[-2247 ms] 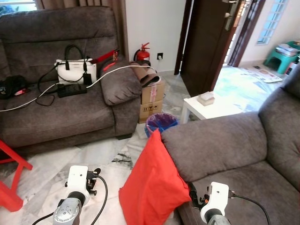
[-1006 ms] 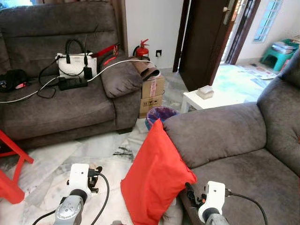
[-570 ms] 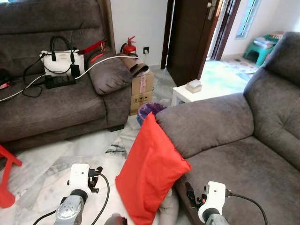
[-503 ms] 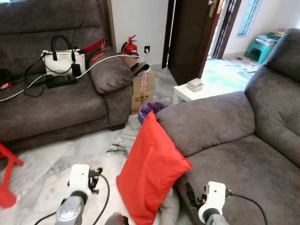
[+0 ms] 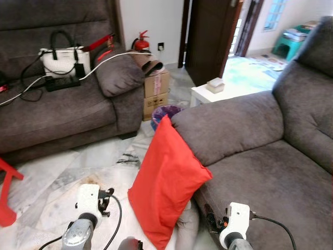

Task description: Move the pillow to the sofa from floor

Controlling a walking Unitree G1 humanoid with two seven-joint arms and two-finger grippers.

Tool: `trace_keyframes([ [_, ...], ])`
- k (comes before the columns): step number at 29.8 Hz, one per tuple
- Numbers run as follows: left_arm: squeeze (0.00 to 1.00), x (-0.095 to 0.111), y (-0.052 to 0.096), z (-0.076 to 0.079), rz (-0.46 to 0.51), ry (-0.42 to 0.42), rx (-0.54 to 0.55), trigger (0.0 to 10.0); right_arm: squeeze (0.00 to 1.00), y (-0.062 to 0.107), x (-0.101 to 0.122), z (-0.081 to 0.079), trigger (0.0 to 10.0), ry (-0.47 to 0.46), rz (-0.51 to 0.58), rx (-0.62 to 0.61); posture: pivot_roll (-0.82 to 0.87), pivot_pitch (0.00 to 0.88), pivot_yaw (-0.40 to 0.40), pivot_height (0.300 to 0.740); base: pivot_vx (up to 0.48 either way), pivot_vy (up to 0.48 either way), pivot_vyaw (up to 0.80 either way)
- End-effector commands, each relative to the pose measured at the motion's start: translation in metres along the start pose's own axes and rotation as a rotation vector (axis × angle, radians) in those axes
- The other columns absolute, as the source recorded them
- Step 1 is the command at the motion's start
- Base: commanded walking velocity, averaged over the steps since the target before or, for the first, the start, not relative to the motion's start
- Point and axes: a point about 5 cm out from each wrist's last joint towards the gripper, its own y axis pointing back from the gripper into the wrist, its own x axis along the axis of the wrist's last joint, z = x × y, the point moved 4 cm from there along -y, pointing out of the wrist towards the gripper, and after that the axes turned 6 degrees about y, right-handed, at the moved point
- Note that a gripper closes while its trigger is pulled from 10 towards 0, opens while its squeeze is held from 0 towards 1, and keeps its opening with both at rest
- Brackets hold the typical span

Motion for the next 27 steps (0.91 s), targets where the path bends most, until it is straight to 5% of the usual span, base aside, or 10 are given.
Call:
trace_keyframes([
  [1,0.0,-0.0053,0.003,-0.0068,-0.022,0.01,0.023,10.0,0.0,-0.001,0.0018,-0.0043,10.0,0.005,0.009,0.01,0.1,0.046,-0.004,0.635,0.0,0.0,0.8],
  [7,0.0,-0.0054,0.0029,-0.0068,-0.024,0.009,0.022,10.0,0.0,-0.0007,-0.0004,-0.004,10.0,-0.017,-0.002,0.006,0.1,0.046,-0.003,0.635,0.0,0.0,0.27],
  [27,0.0,-0.0056,0.0034,-0.0086,-0.026,0.002,0.025,10.0,0.0,-0.0014,-0.0009,-0.0052,10.0,-0.01,-0.01,0.005,0.11,0.049,-0.003,0.635,0.305,0.0,0.0],
])
